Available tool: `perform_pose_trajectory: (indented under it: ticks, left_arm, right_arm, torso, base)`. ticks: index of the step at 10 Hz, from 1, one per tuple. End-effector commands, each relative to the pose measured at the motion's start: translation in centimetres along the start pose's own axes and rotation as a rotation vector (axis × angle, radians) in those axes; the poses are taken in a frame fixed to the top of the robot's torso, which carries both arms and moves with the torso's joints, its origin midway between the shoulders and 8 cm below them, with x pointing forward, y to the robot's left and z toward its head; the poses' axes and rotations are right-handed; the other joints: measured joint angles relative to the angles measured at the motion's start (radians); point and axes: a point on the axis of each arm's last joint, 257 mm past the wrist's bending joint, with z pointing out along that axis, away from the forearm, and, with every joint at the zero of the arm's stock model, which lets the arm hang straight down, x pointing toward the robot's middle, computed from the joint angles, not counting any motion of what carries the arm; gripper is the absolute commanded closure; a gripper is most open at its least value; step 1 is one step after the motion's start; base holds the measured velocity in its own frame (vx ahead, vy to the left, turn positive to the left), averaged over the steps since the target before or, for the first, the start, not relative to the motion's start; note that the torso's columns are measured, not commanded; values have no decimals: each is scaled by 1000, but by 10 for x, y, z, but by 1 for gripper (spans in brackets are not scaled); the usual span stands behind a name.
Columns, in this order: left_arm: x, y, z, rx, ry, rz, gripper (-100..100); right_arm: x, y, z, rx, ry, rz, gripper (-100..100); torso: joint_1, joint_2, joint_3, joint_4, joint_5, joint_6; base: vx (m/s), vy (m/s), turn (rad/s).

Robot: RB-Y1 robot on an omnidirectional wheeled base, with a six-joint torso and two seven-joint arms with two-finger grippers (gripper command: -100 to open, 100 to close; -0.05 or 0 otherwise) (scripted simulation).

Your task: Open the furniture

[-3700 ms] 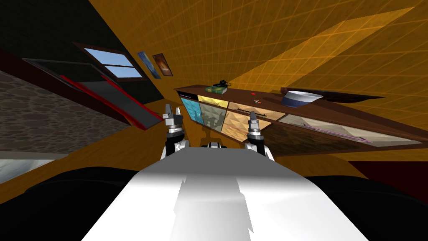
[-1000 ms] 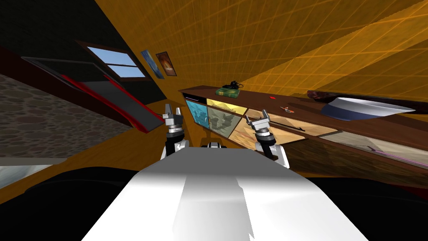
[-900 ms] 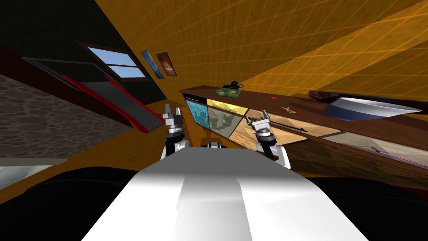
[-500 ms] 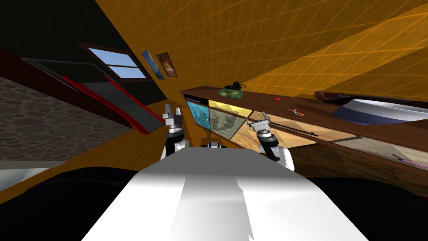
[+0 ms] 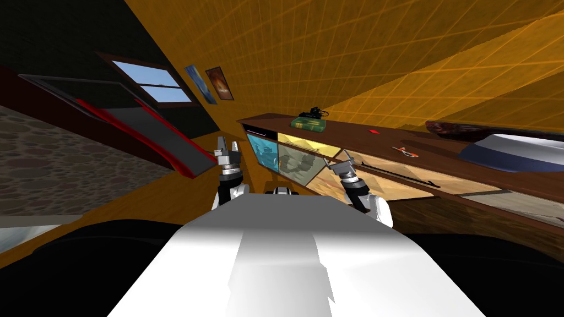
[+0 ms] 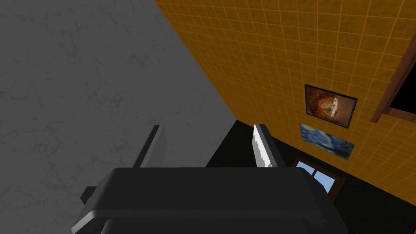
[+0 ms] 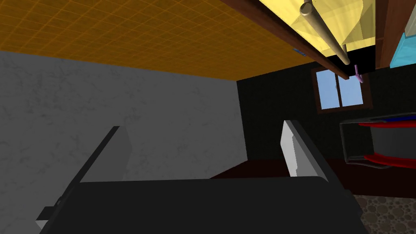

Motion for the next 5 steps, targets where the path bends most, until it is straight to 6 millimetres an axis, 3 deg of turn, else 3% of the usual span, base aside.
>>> perform_pose_trajectory:
  ticks: [1, 5]
  left_arm:
    - [0, 0, 0, 0, 0, 0, 0]
    - [0, 0, 0, 0, 0, 0, 0]
  right_arm:
    - [18, 8, -16, -61, 52, -141, -100]
    - [41, 21, -36, -150, 109, -285, -100]
  torso:
    - [0, -1, -1, 0, 0, 0]
    - [-1, -2, -1, -1, 0, 0]
  base:
    - [108, 106, 0]
    - [90, 58, 0]
